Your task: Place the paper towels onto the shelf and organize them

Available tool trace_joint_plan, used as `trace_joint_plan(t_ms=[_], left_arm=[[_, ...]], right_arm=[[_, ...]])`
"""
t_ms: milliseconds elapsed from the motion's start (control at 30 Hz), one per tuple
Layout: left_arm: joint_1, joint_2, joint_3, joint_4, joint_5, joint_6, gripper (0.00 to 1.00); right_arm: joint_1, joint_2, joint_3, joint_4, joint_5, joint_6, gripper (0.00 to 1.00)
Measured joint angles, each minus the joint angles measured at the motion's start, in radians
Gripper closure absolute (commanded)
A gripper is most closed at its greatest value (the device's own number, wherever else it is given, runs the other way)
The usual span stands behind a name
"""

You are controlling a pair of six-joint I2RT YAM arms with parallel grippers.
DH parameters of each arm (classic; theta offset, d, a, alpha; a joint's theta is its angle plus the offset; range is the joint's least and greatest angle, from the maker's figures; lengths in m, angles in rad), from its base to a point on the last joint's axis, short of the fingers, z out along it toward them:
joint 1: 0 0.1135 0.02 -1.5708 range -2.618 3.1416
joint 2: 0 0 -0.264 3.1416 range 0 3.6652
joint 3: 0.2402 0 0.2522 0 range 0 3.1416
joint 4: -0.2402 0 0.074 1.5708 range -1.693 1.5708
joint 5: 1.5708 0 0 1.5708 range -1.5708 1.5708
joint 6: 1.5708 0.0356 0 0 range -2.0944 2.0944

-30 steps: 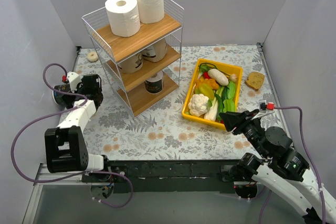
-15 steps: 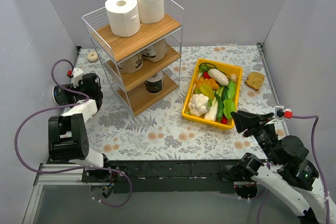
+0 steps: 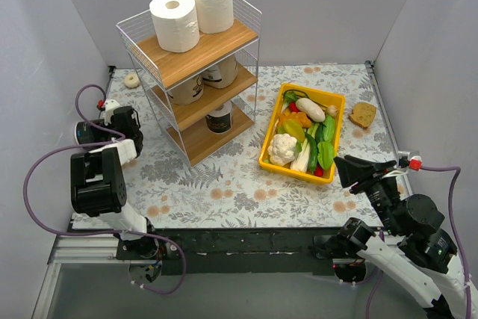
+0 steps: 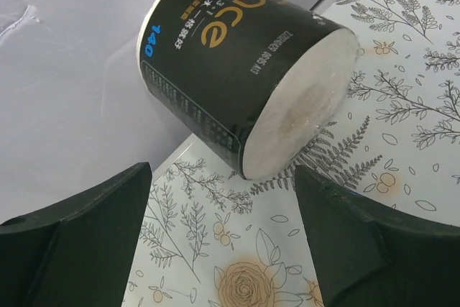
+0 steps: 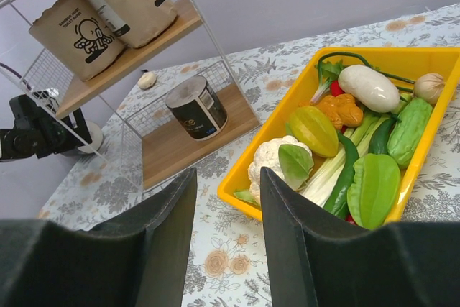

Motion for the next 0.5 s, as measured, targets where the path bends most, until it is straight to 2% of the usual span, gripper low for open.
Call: trace_joint_plan(t_ms=[500], left_arm=[[0.0,0.181,0.015,0.229,-0.074,0.194,0.27]], right_arm=[[0.0,0.004,-0.003,0.008,0.038,-0.045,0.53]])
